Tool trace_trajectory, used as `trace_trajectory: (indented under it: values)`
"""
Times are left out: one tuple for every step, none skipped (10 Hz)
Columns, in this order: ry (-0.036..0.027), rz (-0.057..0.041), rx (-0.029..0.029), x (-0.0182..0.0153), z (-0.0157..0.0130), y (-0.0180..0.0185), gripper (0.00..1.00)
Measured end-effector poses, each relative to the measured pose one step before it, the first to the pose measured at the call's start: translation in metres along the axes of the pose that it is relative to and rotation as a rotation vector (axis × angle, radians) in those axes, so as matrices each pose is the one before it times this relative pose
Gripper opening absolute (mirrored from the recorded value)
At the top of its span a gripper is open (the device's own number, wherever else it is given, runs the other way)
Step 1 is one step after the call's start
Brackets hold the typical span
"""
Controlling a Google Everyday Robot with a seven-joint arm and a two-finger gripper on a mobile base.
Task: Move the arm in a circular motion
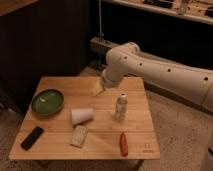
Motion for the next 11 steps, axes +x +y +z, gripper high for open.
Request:
trace_trajectory:
  values:
    - [-0.00044, -0.00356, 0.0049, 0.00305, -0.00242, -0.00168, 0.8]
    - [-0.00609, -0.00167, 0.00819, 0.00045, -0.00207, -0.00139, 0.8]
    - [-0.00389, 0.00708, 0.01165, -0.00264, -0.00092, -0.00123, 0.8]
    - [-0.00557, 0.03131, 0.00891, -0.00699, -0.00005, -0.00109, 0.8]
    - [-0.00269, 0.03732, 0.01171, -0.00365, -0.00091, -0.01083, 0.8]
    - [-0.00193, 0.02606, 0.01682, -0.00054, -0.00111, -0.01413, 0.8]
    - [-0.00035, 0.04341, 0.00703, 0.00317, -0.00259, -0.01879, 0.8]
    - [0.00179, 0.04429, 0.00136, 0.00781, -0.00338, -0.01991, 0.8]
    - [-0.00009, 0.02998, 0.00093, 0.00801, -0.00487, -0.01753, 0.8]
    - [0.004, 0.04102, 0.0037, 0.01452, -0.00756, -0.02663, 0.8]
    - [0.0042, 0.02546, 0.00577, 0.01049, -0.00528, -0.01621, 0.8]
